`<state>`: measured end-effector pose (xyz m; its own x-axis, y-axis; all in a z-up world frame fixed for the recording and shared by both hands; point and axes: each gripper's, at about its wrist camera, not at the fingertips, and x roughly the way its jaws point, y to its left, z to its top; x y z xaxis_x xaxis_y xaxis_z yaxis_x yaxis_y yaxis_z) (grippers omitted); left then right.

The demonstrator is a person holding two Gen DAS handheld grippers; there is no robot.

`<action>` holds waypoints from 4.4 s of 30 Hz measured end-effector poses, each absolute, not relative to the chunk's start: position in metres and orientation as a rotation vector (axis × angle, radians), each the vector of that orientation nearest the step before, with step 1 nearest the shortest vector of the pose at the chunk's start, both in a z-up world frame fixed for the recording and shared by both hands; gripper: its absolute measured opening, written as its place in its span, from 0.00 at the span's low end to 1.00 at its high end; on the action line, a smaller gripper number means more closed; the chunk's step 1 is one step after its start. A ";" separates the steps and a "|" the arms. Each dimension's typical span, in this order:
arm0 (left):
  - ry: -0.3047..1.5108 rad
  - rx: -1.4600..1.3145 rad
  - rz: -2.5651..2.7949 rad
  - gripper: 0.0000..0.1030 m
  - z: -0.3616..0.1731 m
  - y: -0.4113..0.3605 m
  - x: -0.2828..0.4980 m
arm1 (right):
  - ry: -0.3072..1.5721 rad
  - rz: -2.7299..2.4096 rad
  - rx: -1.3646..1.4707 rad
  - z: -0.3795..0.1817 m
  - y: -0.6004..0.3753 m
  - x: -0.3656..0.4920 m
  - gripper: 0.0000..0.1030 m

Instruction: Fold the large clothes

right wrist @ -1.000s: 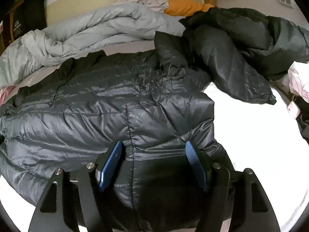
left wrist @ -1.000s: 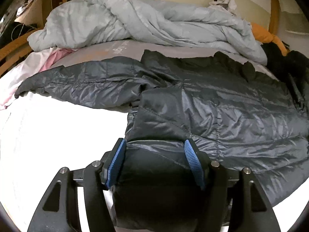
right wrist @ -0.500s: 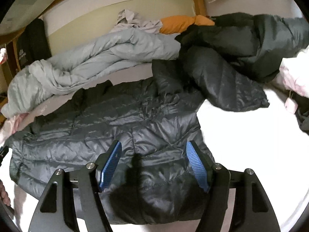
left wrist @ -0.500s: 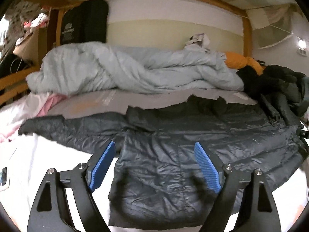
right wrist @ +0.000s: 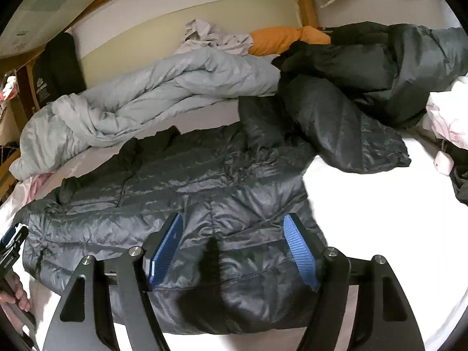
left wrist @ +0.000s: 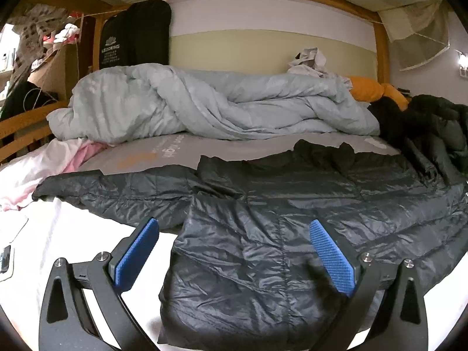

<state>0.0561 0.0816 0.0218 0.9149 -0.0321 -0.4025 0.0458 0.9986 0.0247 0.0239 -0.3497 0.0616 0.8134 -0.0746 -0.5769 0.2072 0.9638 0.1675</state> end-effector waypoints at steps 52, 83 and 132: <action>0.427 -0.103 0.038 0.98 0.061 0.138 0.066 | 0.431 0.305 0.158 0.180 -0.195 0.124 0.04; 0.533 -0.220 -0.023 0.95 0.062 0.166 0.075 | 0.762 0.100 -0.069 0.096 -0.141 0.164 0.58; 0.691 -0.211 -0.043 0.95 0.029 0.152 0.098 | 1.094 0.211 0.088 0.021 -0.058 0.297 0.58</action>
